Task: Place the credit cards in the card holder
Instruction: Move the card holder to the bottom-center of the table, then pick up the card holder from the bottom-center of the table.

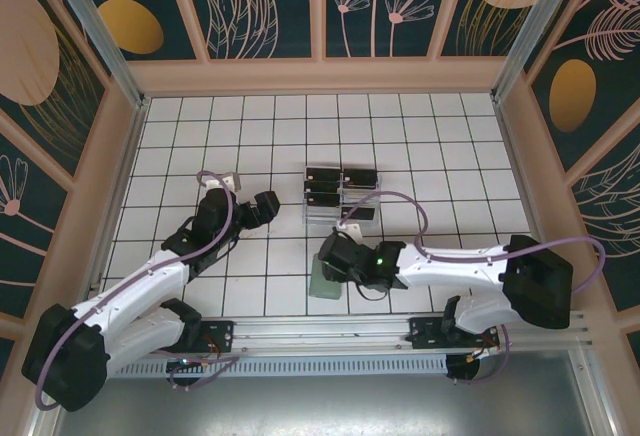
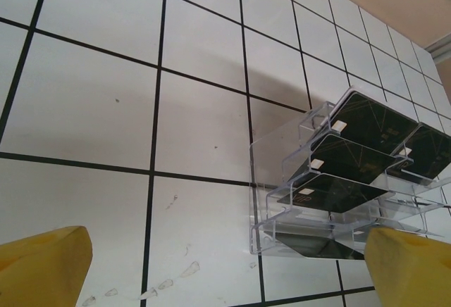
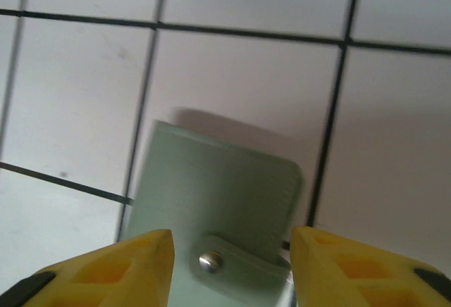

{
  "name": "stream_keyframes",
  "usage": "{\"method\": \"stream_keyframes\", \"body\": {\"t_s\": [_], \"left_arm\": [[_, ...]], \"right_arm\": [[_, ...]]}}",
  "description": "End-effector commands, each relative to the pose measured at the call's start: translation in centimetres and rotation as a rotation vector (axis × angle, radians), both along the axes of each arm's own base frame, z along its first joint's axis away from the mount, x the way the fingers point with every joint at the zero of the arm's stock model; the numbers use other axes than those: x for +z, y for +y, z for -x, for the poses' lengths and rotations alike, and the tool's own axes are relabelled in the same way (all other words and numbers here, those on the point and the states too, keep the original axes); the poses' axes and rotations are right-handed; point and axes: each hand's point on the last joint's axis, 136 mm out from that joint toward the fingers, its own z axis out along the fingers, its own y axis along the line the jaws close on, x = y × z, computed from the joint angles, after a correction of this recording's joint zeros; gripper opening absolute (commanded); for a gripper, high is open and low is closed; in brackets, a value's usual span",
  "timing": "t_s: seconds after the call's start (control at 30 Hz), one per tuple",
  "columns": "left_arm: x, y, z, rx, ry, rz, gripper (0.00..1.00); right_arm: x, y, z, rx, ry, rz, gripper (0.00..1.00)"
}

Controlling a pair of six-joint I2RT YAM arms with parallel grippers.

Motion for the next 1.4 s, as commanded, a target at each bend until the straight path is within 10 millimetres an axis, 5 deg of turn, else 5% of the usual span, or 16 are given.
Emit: {"method": "stream_keyframes", "body": {"t_s": [0.0, 0.43, 0.67, 1.13, 1.37], "left_arm": [[-0.4, -0.1, 0.1, -0.007, 0.006, 0.011, 0.99], [-1.0, 0.0, 0.4, -0.007, 0.018, 0.013, 0.99], [-1.4, 0.0, 0.5, -0.008, 0.027, 0.012, 0.99], [-1.8, 0.0, 0.7, -0.009, 0.035, 0.018, 0.98], [-2.0, -0.1, 0.6, -0.012, 0.038, 0.02, 0.99]], "right_arm": [[0.5, -0.1, 0.1, -0.054, 0.016, -0.091, 0.5], [-1.5, 0.7, 1.0, -0.046, 0.114, -0.269, 0.54], [-1.8, 1.9, 0.9, -0.021, 0.139, -0.327, 0.49], [-2.3, 0.1, 1.2, -0.062, 0.147, -0.301, 0.51], [-2.9, 1.3, 1.2, -0.04, 0.162, -0.311, 0.51]]}}
